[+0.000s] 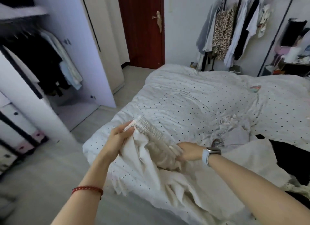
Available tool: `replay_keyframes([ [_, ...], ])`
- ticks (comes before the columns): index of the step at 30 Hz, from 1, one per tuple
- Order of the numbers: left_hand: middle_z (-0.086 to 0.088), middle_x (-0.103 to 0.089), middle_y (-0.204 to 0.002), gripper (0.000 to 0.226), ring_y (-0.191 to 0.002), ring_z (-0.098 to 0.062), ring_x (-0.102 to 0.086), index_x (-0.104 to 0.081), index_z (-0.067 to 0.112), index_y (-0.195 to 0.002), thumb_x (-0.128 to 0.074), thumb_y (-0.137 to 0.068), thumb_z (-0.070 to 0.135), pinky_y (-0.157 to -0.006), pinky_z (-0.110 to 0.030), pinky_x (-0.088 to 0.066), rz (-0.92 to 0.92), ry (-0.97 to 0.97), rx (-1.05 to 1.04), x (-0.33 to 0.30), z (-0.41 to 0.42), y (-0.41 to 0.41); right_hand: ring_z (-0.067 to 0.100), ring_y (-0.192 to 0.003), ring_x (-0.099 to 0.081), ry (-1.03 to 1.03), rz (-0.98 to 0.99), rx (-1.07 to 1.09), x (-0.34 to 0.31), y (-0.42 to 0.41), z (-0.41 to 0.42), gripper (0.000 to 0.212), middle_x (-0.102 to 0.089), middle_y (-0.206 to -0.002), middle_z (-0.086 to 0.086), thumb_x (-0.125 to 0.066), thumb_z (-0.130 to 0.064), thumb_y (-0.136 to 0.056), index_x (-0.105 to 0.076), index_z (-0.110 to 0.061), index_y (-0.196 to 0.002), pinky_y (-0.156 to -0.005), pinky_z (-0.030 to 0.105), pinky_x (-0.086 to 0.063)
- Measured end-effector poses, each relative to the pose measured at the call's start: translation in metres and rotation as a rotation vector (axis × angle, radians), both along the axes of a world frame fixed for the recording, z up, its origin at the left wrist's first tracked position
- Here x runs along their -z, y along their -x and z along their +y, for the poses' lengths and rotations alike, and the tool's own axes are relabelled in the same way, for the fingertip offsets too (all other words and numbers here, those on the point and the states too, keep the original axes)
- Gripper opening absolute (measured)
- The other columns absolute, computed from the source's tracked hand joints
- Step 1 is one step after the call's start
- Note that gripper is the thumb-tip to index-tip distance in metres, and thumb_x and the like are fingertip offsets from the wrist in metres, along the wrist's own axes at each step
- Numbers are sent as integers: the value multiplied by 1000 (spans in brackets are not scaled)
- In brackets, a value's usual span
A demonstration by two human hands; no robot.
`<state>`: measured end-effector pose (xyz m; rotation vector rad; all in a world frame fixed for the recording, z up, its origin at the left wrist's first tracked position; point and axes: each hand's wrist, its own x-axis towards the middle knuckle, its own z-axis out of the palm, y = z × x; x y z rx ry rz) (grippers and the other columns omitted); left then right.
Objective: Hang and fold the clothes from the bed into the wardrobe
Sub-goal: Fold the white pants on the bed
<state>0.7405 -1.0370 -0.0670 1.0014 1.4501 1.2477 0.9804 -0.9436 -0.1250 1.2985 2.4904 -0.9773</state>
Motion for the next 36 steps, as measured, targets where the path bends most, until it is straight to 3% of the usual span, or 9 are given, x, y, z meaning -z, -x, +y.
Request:
replay_keyframes([
  [3, -3, -68, -108, 22, -110, -23, -60, -64, 15, -112, -52, -94, 13, -100, -40, -44, 173, -92, -340, -2, -12, 25, 16, -82, -59, 136, 195, -4, -12, 28, -16, 8, -60, -88, -1, -57, -21, -87, -56, -13, -89, -62, 17, -41],
  [9, 8, -54, -102, 28, -92, -12, -48, -51, 14, -124, -39, -100, 18, -79, -25, -33, 427, -286, -997, -74, -11, 42, 19, -72, -52, -199, 650, 114, -96, 113, -15, 20, -54, -72, -3, -59, -25, -88, -48, -23, -71, -68, 32, -42],
  [13, 8, -53, -96, 27, -83, -10, -48, -47, 10, -124, -39, -99, 18, -74, -23, -32, 516, -465, -981, -136, 0, 49, 11, -72, -49, -53, 1006, 147, -192, 143, -8, 8, -54, -75, 1, -63, -10, -83, -56, -8, -81, -64, 24, -37],
  [16, 14, -58, -88, 26, -78, -4, -53, -55, 14, -121, -46, -97, 18, -70, -17, -35, 640, -542, -834, -164, -1, 64, 10, -83, -57, 101, 733, -98, -238, 136, -3, 12, -62, -89, 1, -62, -3, -83, -61, -13, -90, -76, 20, -43],
  [20, -3, -68, -102, 28, -94, -20, -60, -60, 15, -121, -50, -95, 19, -80, -24, -38, 766, -532, -866, -160, -12, 81, 16, -96, -63, 268, 519, -172, -240, 122, 4, 17, -67, -97, 1, -63, -6, -84, -65, -19, -96, -88, 25, -47],
  [23, -7, -67, -99, 28, -95, -27, -60, -57, 17, -121, -47, -96, 22, -76, -27, -34, 802, -448, -971, -149, -10, 78, 26, -101, -61, 8, 488, -74, -225, 122, 19, 25, -66, -104, 14, -68, -17, -81, -65, -2, -101, -88, 32, -45],
  [26, -3, -67, -103, 26, -97, -26, -60, -56, 18, -120, -45, -97, 24, -76, -28, -34, 851, -446, -933, -148, 14, 80, 24, -85, -59, -250, 478, 16, -220, 121, 47, 36, -64, -91, 13, -68, -21, -78, -62, 7, -100, -73, 33, -43],
  [31, -7, -62, -93, 30, -93, -27, -57, -51, 18, -124, -38, -100, 28, -67, -32, -33, 1126, -328, -779, -138, 73, 72, 26, -102, -59, -743, 148, 81, -219, 91, 86, 26, -63, -112, 4, -51, -34, -87, -59, -20, -107, -78, 33, -47],
  [36, -8, -62, -103, 29, -97, -27, -53, -50, 17, -124, -33, -101, 24, -67, -31, -31, 1287, -321, -617, -122, 161, 71, 30, -108, -57, -997, -37, 99, -214, 60, 160, 37, -60, -121, 6, -46, -41, -93, -44, -21, -124, -77, 34, -42],
])
